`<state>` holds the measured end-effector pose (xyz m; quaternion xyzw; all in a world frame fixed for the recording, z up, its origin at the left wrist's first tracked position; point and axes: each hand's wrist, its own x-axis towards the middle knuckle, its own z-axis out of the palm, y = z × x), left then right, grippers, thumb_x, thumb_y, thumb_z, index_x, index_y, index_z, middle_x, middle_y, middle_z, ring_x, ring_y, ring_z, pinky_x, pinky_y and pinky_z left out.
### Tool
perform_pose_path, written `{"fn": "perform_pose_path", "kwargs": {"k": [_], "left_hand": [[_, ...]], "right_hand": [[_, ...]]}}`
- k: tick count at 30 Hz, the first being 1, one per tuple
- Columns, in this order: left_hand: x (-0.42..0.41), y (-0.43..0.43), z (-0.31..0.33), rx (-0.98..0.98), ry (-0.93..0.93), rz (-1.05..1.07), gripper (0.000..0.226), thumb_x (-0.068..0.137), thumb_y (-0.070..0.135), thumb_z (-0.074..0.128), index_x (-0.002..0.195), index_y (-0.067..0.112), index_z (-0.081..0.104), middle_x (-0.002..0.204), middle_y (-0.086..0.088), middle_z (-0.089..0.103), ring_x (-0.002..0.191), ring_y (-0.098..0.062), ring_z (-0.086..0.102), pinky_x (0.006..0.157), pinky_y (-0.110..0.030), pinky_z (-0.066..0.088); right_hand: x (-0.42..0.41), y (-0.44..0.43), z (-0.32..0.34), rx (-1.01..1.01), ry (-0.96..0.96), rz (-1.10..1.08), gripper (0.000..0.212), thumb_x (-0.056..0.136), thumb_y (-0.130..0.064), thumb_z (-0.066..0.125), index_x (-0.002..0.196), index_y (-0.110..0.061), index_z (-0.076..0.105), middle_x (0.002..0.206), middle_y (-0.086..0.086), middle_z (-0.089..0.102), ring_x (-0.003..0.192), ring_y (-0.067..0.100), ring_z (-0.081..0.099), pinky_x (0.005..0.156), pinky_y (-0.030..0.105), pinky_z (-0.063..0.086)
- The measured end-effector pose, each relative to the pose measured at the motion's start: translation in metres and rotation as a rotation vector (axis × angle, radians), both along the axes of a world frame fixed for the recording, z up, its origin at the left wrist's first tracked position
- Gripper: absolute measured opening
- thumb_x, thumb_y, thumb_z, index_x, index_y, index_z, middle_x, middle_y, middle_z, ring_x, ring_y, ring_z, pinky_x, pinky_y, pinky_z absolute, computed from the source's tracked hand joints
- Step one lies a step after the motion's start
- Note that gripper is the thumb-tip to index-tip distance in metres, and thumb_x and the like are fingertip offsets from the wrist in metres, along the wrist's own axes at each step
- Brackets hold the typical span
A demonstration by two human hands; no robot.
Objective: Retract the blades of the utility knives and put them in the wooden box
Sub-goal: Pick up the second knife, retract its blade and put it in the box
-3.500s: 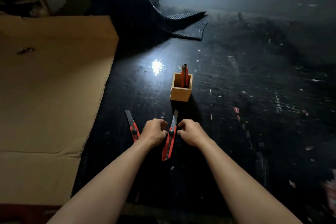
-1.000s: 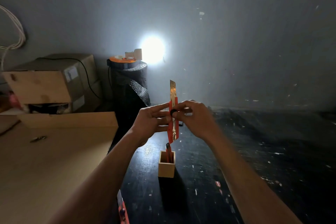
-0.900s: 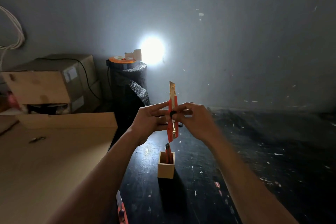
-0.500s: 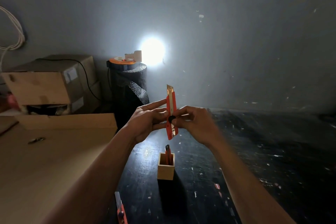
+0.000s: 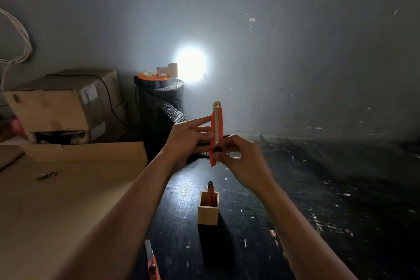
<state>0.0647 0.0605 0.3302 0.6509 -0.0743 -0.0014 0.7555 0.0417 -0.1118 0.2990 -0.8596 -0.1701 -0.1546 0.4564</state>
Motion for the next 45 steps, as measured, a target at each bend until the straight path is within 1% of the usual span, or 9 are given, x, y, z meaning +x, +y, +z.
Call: {"fn": "perform_pose_path", "kwargs": {"k": [5, 9, 17, 23, 29, 34, 39, 42, 45], "left_hand": [[0.001, -0.004, 0.001, -0.001, -0.025, 0.013, 0.047, 0.09, -0.012, 0.066, 0.131, 0.01, 0.07, 0.11, -0.019, 0.08, 0.083, -0.027, 0.08, 0.077, -0.038, 0.067], [0.0, -0.007, 0.002, -0.01, -0.033, 0.008, 0.048, 0.089, -0.012, 0.066, 0.131, 0.011, 0.07, 0.11, -0.02, 0.079, 0.094, -0.033, 0.08, 0.076, -0.037, 0.067], [0.003, -0.008, 0.003, -0.043, -0.041, 0.002, 0.046, 0.091, -0.011, 0.065, 0.13, 0.013, 0.071, 0.106, -0.015, 0.081, 0.083, -0.025, 0.081, 0.069, -0.032, 0.066], [0.007, -0.008, 0.001, -0.051, -0.045, 0.003, 0.047, 0.091, -0.01, 0.065, 0.131, 0.012, 0.07, 0.103, -0.012, 0.082, 0.081, -0.022, 0.08, 0.069, -0.031, 0.065], [0.01, -0.007, -0.003, -0.053, -0.051, 0.004, 0.046, 0.091, -0.009, 0.067, 0.132, 0.012, 0.07, 0.112, -0.018, 0.079, 0.088, -0.028, 0.081, 0.072, -0.034, 0.066], [0.011, -0.006, -0.012, -0.027, -0.05, 0.009, 0.046, 0.092, -0.008, 0.066, 0.133, 0.012, 0.069, 0.11, -0.017, 0.08, 0.098, -0.036, 0.079, 0.081, -0.04, 0.066], [0.013, -0.003, -0.031, 0.003, -0.033, 0.016, 0.043, 0.092, -0.006, 0.066, 0.13, 0.013, 0.071, 0.114, -0.017, 0.079, 0.1, -0.036, 0.078, 0.087, -0.048, 0.064], [0.012, -0.003, -0.047, 0.064, -0.034, 0.006, 0.041, 0.096, -0.008, 0.061, 0.129, 0.013, 0.072, 0.11, -0.015, 0.081, 0.097, -0.032, 0.08, 0.083, -0.044, 0.065], [0.011, -0.003, -0.06, 0.08, 0.007, -0.02, 0.042, 0.094, -0.012, 0.061, 0.128, 0.011, 0.072, 0.104, -0.011, 0.082, 0.093, -0.027, 0.081, 0.072, -0.035, 0.066]], "right_hand": [[-0.001, -0.002, 0.001, 0.004, -0.002, 0.003, 0.023, 0.093, -0.025, 0.072, 0.117, -0.025, 0.073, 0.116, -0.009, 0.075, 0.103, 0.003, 0.068, 0.087, 0.012, 0.045], [0.0, -0.004, 0.004, 0.03, 0.017, 0.0, 0.017, 0.093, -0.022, 0.073, 0.11, -0.023, 0.074, 0.111, -0.01, 0.075, 0.099, 0.003, 0.068, 0.095, 0.026, 0.054], [0.001, -0.005, 0.008, 0.054, 0.023, -0.005, 0.014, 0.095, -0.021, 0.071, 0.109, -0.021, 0.073, 0.113, -0.004, 0.076, 0.105, 0.015, 0.071, 0.101, 0.043, 0.056], [0.001, -0.004, 0.008, 0.089, 0.032, -0.023, 0.016, 0.097, -0.024, 0.066, 0.112, -0.02, 0.072, 0.115, -0.004, 0.075, 0.109, 0.015, 0.069, 0.102, 0.039, 0.053], [0.003, -0.004, 0.006, 0.087, 0.029, 0.005, 0.016, 0.093, -0.026, 0.072, 0.109, -0.023, 0.074, 0.11, -0.011, 0.075, 0.101, 0.007, 0.069, 0.093, 0.024, 0.051], [0.005, -0.003, 0.0, 0.051, 0.027, 0.022, 0.017, 0.096, -0.02, 0.068, 0.111, -0.021, 0.075, 0.116, -0.006, 0.074, 0.105, 0.011, 0.069, 0.096, 0.028, 0.053], [0.014, -0.002, -0.01, 0.124, 0.016, -0.027, 0.025, 0.097, -0.031, 0.067, 0.12, -0.027, 0.059, 0.11, -0.019, 0.067, 0.094, 0.0, 0.067, 0.086, 0.028, 0.057], [0.023, -0.002, -0.013, 0.154, 0.02, -0.065, 0.038, 0.096, -0.03, 0.069, 0.13, -0.027, 0.053, 0.123, -0.005, 0.068, 0.1, 0.01, 0.069, 0.091, 0.039, 0.061], [0.034, -0.003, -0.015, 0.116, 0.042, -0.06, 0.046, 0.095, -0.03, 0.069, 0.137, -0.03, 0.05, 0.134, 0.001, 0.067, 0.109, 0.015, 0.067, 0.096, 0.04, 0.058]]}}
